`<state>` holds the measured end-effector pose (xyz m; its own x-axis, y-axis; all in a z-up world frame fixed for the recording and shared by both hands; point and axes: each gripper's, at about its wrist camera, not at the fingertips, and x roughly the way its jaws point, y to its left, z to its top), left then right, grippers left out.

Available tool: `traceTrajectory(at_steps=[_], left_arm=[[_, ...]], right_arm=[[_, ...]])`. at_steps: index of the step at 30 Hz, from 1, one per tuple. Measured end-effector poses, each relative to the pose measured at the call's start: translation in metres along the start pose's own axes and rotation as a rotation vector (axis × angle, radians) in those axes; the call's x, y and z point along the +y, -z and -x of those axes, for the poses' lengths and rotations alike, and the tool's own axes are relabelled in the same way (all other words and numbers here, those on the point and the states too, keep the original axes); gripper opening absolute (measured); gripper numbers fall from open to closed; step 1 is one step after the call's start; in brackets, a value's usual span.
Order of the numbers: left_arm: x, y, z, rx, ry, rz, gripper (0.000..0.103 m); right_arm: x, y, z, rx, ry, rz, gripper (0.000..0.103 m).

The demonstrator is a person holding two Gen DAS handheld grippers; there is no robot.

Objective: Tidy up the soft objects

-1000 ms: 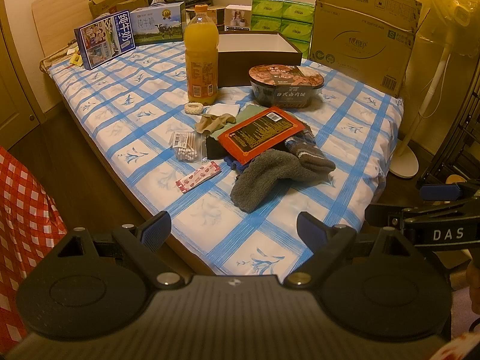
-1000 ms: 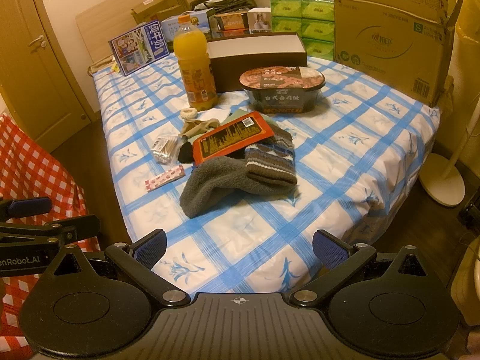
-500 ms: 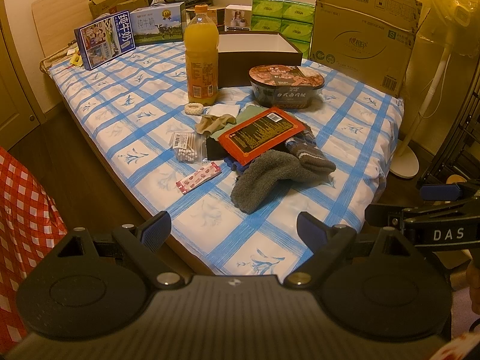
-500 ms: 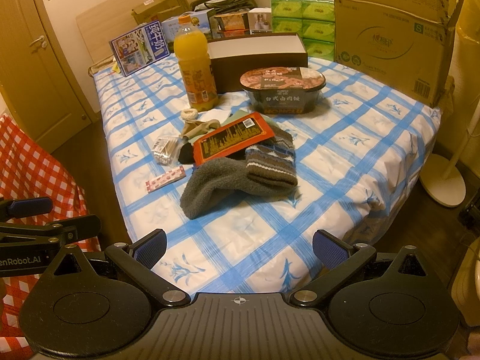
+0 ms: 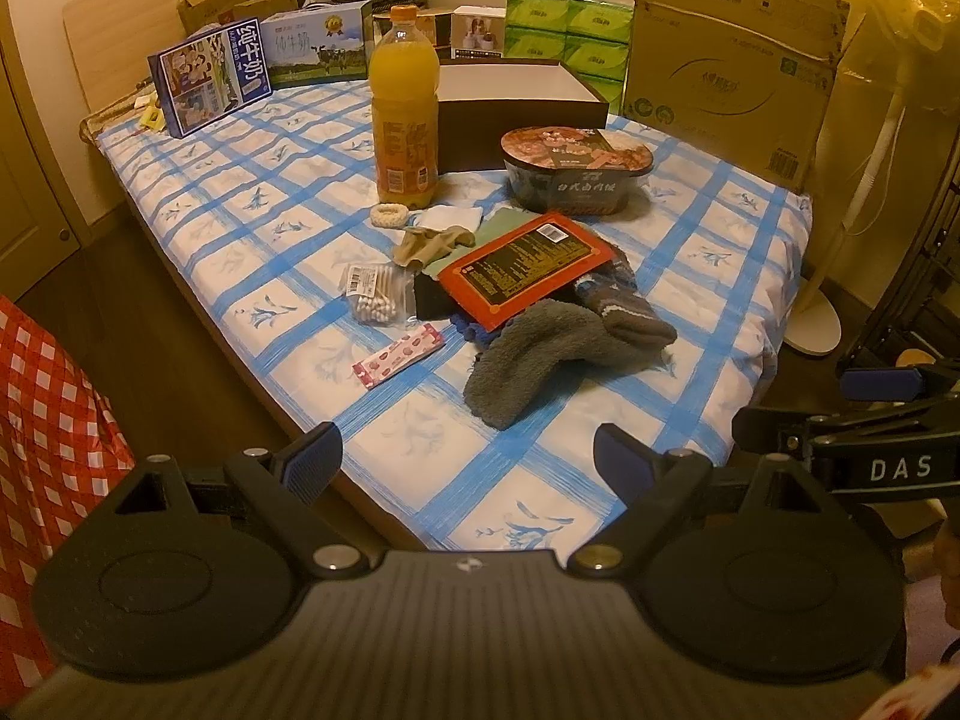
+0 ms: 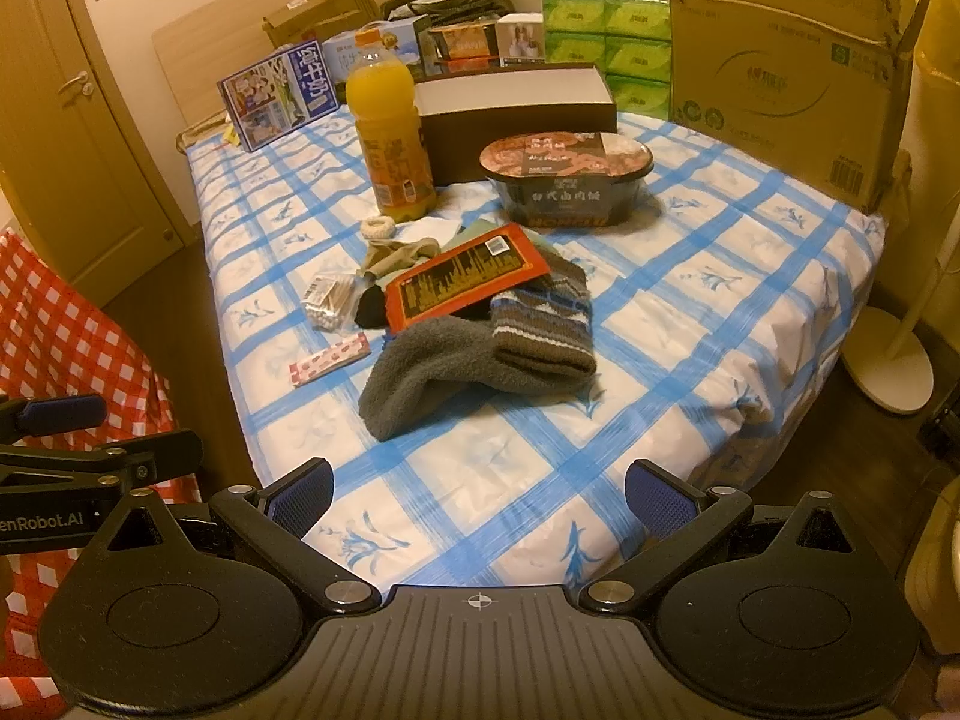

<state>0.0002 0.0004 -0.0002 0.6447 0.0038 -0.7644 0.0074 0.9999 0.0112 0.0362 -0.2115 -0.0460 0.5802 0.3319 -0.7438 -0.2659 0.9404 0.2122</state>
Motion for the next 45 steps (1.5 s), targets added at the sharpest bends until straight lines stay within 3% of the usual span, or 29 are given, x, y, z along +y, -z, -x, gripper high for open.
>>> traceTrajectory(at_steps=[21,40,45], left_arm=[[0.011,-0.009,-0.05,0.011,-0.033,0.021,0.087],[0.031,-0.023,-0.11,0.008,-0.046,0.036,0.081],[0.036,-0.025,-0.129,0.011,-0.042,0.03,0.075]], right_arm=[[-0.021,-0.005,-0.034,-0.043,-0.022,0.007,0.103],[-0.044,-0.032,-0.098,-0.036,-0.06,-0.033,0.103],[-0.05,-0.038,-0.116,-0.03,-0.051,-0.042,0.103]])
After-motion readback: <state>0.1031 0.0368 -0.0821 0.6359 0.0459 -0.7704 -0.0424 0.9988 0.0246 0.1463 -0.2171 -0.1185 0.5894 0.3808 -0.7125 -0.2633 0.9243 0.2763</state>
